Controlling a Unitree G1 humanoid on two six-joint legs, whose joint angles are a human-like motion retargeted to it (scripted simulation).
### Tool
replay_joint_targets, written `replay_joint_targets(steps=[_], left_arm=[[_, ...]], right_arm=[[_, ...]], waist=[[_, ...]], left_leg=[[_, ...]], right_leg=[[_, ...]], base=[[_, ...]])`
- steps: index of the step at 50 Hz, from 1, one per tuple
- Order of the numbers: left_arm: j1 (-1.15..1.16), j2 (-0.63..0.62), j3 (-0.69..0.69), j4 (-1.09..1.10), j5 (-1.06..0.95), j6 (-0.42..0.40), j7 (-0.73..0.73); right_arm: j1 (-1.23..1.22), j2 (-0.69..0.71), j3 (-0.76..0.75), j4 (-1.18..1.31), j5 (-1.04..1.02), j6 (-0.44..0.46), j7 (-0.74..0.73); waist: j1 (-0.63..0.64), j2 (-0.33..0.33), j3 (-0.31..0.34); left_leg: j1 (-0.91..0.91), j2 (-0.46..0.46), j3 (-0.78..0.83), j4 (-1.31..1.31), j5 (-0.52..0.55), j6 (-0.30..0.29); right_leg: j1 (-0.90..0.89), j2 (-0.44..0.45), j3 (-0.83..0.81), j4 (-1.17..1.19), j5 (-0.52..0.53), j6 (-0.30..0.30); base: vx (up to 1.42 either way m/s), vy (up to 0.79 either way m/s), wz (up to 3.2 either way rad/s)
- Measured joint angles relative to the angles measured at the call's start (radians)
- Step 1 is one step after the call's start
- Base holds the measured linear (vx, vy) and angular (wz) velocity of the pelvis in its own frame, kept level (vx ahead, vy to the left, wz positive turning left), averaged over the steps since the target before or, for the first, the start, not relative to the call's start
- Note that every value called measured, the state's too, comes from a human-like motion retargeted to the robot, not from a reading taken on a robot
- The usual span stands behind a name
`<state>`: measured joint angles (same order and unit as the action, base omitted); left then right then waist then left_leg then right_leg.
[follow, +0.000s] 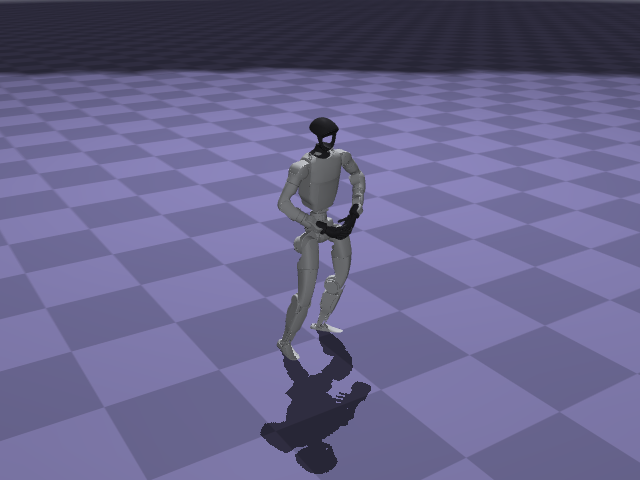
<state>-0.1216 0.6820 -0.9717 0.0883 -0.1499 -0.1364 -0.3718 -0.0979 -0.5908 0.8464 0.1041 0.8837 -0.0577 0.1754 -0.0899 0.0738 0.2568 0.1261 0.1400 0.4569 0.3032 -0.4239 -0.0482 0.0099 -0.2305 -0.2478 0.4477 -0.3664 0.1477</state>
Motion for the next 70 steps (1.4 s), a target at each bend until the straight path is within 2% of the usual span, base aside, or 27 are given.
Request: replay_joint_targets(steps=[45, 70], left_arm=[[0.047, 0.021, 0.027, 0.002, -0.037, 0.040, -0.125], [0.031, 0.010, -0.005, -0.005, -0.105, 0.067, -0.139]], right_arm=[[-0.042, 0.011, 0.023, 0.023, -0.184, 0.019, 0.094], [-0.067, 0.002, 0.035, 0.015, -0.183, 0.025, 0.100]], waist=[[-0.011, -0.019, -0.014], [-0.029, -0.032, -0.014]], left_leg=[[0.009, 0.005, 0.024, 0.033, -0.008, 0.006], [-0.028, 0.005, 0.031, 0.102, -0.039, 0.020]], right_leg=[[-0.010, -0.005, 0.019, 0.031, -0.032, 0.001], [-0.059, -0.031, 0.032, 0.102, -0.060, 0.006]], base=[[0.00, 0.00, 0.00], [0.00, 0.00, 0.00]])
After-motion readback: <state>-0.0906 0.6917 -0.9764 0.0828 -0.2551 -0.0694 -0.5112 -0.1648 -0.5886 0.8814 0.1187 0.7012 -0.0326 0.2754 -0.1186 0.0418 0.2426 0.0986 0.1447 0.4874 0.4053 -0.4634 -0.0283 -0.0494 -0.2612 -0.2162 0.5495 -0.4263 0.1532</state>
